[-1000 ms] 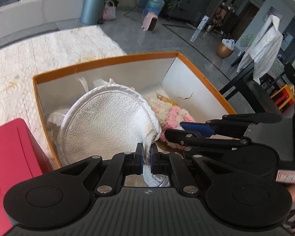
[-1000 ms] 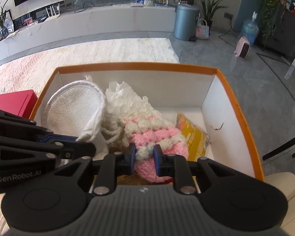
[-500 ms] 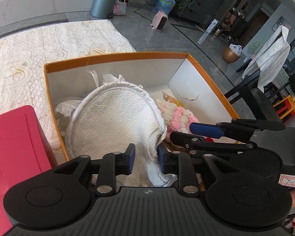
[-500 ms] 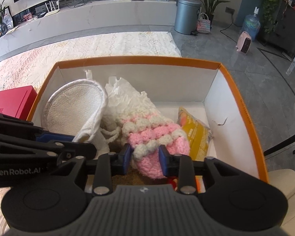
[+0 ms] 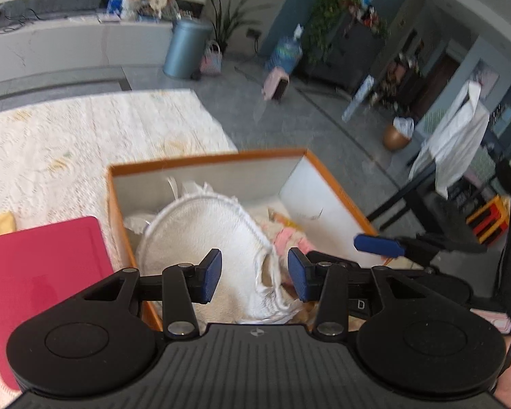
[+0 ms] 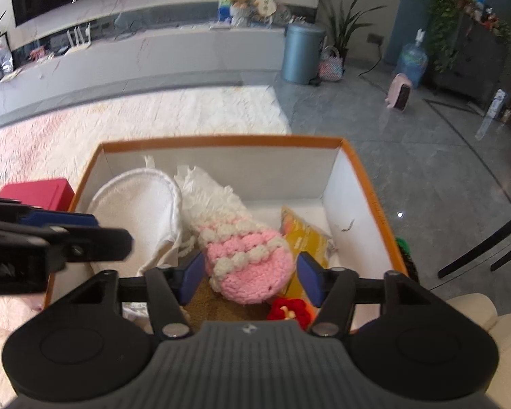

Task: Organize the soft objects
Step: 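Move both tools back over the bed toward the plastic bag and yellow cloth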

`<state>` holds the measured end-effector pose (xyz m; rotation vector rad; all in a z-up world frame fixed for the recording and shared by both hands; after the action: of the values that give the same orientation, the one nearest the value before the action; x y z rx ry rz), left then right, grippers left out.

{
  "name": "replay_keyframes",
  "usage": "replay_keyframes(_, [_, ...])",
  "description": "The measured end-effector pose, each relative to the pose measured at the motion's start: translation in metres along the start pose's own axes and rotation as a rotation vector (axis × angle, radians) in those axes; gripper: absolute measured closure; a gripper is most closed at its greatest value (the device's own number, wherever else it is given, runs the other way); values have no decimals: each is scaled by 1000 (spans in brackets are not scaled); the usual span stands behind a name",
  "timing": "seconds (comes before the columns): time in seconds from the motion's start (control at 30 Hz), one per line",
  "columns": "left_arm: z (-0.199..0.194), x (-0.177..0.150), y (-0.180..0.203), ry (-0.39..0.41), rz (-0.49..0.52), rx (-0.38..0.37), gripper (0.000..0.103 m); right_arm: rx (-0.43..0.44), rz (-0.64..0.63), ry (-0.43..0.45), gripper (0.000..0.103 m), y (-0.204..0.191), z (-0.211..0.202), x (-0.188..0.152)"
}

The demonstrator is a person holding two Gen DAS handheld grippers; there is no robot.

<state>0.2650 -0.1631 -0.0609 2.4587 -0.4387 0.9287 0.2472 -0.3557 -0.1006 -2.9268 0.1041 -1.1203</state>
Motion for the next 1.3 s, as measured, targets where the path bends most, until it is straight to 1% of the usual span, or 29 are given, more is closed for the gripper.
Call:
replay_keyframes(0.07, [-14,2,1,42,-2,17,53,-3,22,34,38,-1,-12,-2])
replay_keyframes(0.17, [-38,-1,-1,99,11,78,53,19,63,86,33,-6,-30,-8])
replay_keyframes(0.33, [-72,-16,-5,182,32,173,53,54,95,170,33,-29,-55,-24])
replay_keyframes(0.47, [-94,-29,-13,219,32,235,53,93,106,224,33,-54,-72,-38])
replay_keyframes(0.57, [-110,-40,-23,238,23,277,53,111,82,261,33,-76,-83,-46])
replay_keyframes(0.67, [-124,-51,-38,247,0,312,54,141,52,264,33,-98,-87,-53])
replay_keyframes(0.83, [-144,-70,-63,248,-1,410,54,188,-10,254,33,-135,-92,-63])
replay_keyframes(0.97, [-156,-84,-86,231,-45,433,55,226,-50,242,33,-162,-92,-69])
replay_keyframes(1.1, [-166,-93,-106,215,-65,459,55,257,-97,234,33,-191,-91,-72])
replay_keyframes(1.3, [-182,-118,-138,189,-105,488,55,291,-171,219,34,-233,-82,-75])
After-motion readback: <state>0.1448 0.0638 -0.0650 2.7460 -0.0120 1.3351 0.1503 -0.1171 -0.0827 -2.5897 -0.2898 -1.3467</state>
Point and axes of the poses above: each gripper's, at about its wrist camera, not at the fingertips, and z roughly the way its jaws point, y to its right, x to its top, the point moved 7 cm from there along z, roughly the way its jaws point, and after that the axes turned 6 degrees about z, right-handed, at the moved point
